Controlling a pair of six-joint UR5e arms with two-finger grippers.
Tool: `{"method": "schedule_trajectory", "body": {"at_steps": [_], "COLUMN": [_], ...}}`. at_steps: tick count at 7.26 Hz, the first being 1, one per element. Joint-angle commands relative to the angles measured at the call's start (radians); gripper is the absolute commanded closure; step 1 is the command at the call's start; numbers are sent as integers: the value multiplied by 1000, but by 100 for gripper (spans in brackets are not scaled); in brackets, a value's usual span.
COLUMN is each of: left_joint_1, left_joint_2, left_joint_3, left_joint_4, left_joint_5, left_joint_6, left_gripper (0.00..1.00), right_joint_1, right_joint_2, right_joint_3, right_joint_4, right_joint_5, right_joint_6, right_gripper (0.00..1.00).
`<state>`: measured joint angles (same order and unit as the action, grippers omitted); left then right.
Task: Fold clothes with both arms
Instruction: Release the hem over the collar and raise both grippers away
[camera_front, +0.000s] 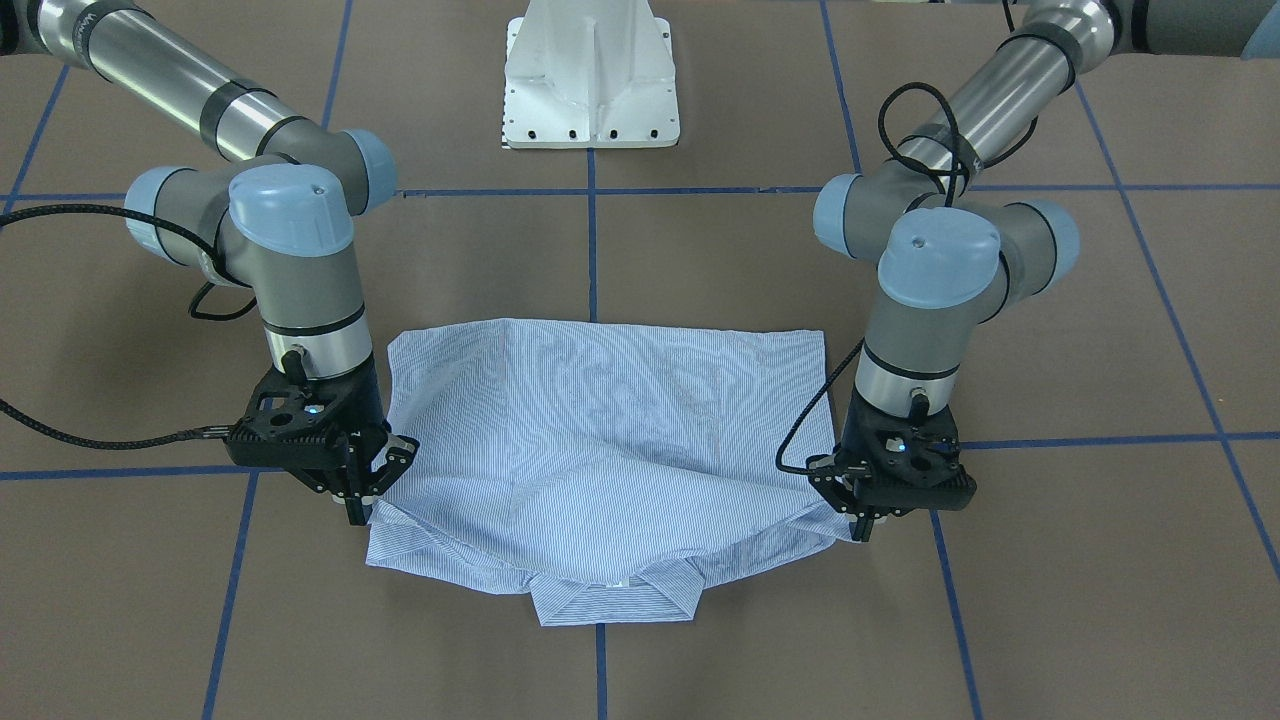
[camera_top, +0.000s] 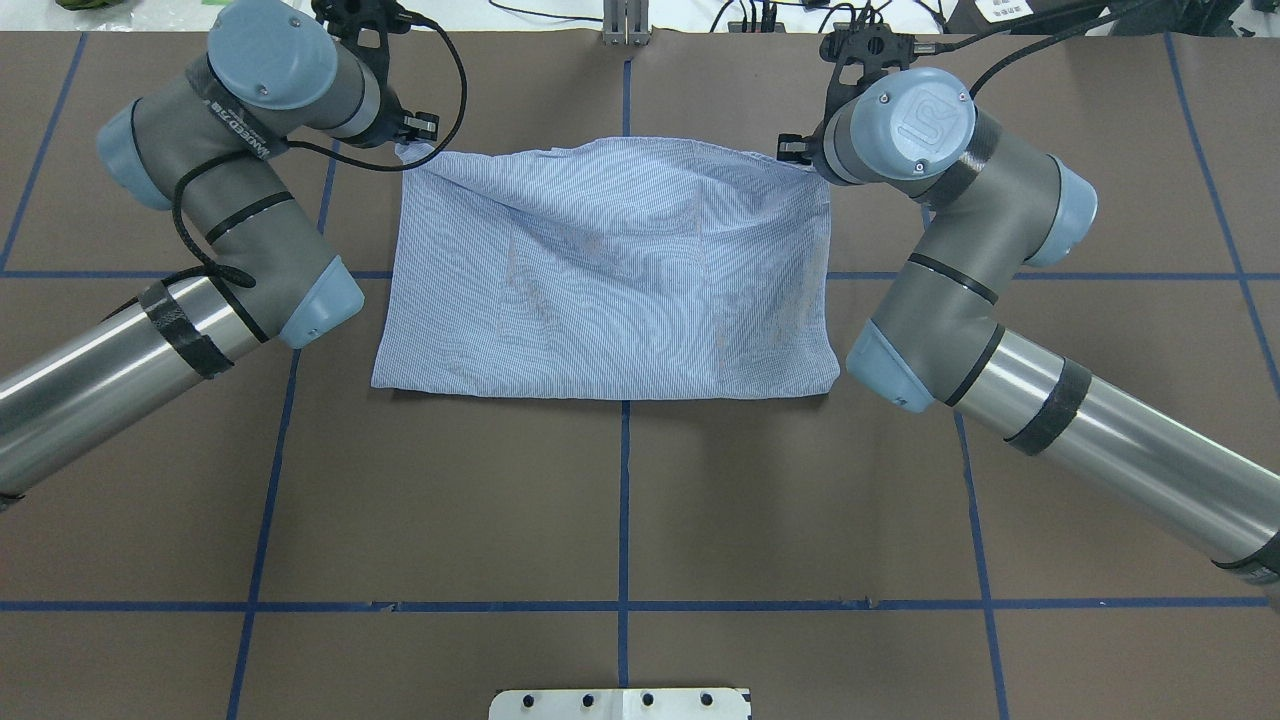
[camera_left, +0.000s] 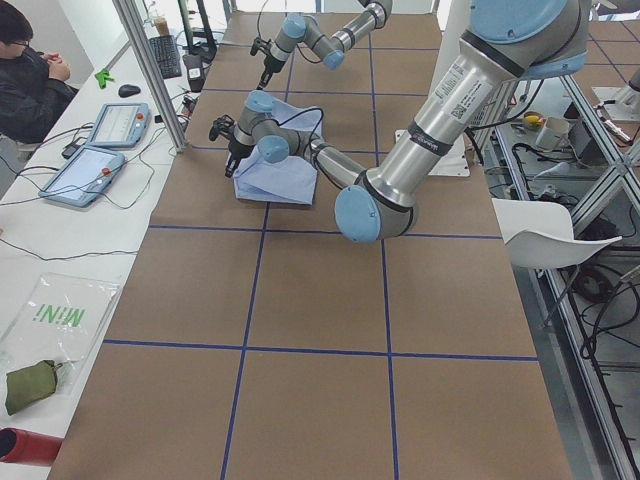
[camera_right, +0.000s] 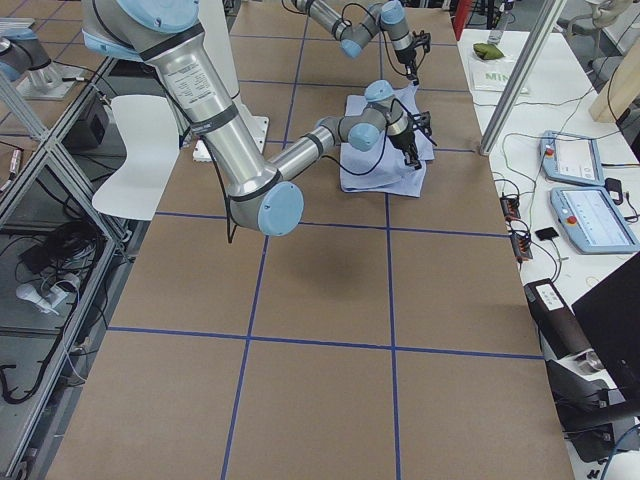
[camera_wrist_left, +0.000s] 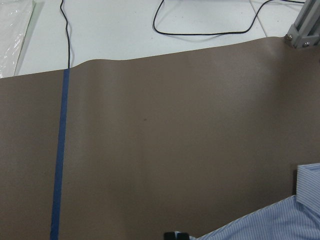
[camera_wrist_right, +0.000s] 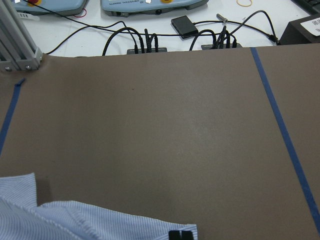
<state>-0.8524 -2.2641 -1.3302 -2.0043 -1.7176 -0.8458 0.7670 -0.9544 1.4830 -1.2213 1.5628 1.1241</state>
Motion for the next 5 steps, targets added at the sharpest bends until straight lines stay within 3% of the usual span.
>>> {"method": "schedule_trajectory", "body": {"at_steps": [1, 3, 4, 5], "left_joint_1": [-2, -2, -4, -7], "left_joint_2": [0, 1, 1, 9], "left_joint_3": [9, 8, 5, -3], "left_joint_4": [-1, -1, -2, -37], "left_joint_5": [1, 0, -2, -4], "left_joint_6": [22, 24, 24, 22], "left_gripper": [100, 100, 44, 0], "right_joint_1": [0, 1, 1, 0], "right_joint_2": [-7, -20, -23, -15], "right_joint_3": [-10, -12, -12, -12], "right_joint_4": [2, 40, 58, 57], "right_joint_5": [-1, 0, -1, -3], "right_joint_6": [-3, -14, -10, -12], "right_gripper": [100, 100, 91, 9]}}
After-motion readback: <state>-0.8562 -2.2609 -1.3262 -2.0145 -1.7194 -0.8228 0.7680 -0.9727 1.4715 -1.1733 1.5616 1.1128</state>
